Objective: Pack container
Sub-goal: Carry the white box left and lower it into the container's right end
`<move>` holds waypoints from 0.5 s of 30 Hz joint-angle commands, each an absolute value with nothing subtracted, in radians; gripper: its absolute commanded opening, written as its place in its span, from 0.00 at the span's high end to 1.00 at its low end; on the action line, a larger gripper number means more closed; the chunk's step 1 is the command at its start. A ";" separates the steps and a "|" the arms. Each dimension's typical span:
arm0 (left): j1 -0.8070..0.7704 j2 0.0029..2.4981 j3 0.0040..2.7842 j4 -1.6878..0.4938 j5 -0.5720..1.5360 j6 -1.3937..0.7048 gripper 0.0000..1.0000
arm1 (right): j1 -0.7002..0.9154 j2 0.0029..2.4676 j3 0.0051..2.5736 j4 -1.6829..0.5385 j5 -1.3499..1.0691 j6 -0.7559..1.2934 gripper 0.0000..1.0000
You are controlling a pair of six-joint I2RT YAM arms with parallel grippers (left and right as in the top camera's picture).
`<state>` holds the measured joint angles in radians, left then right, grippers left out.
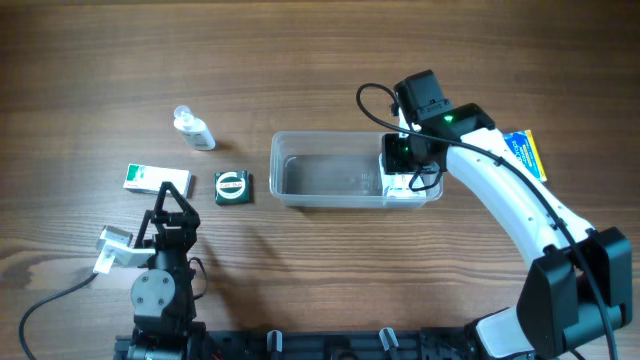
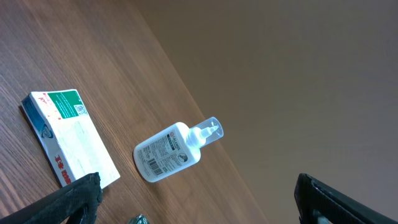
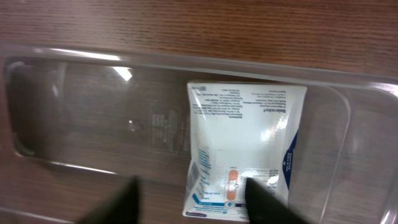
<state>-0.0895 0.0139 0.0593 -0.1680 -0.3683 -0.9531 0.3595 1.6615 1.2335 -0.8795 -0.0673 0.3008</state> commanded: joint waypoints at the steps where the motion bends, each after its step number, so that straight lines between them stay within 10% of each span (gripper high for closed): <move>1: -0.082 0.007 0.055 -0.168 -0.382 -0.962 0.00 | 0.374 1.659 1.254 -0.864 -0.136 0.296 0.96; 15: -0.082 0.007 0.055 -0.167 -0.382 -0.962 0.00 | 0.414 1.862 1.250 -0.853 0.120 0.291 0.96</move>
<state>-0.0895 0.0139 0.0593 -0.1680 -0.3687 -0.9531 0.4301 1.8446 1.2343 -0.8463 -0.0013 0.3004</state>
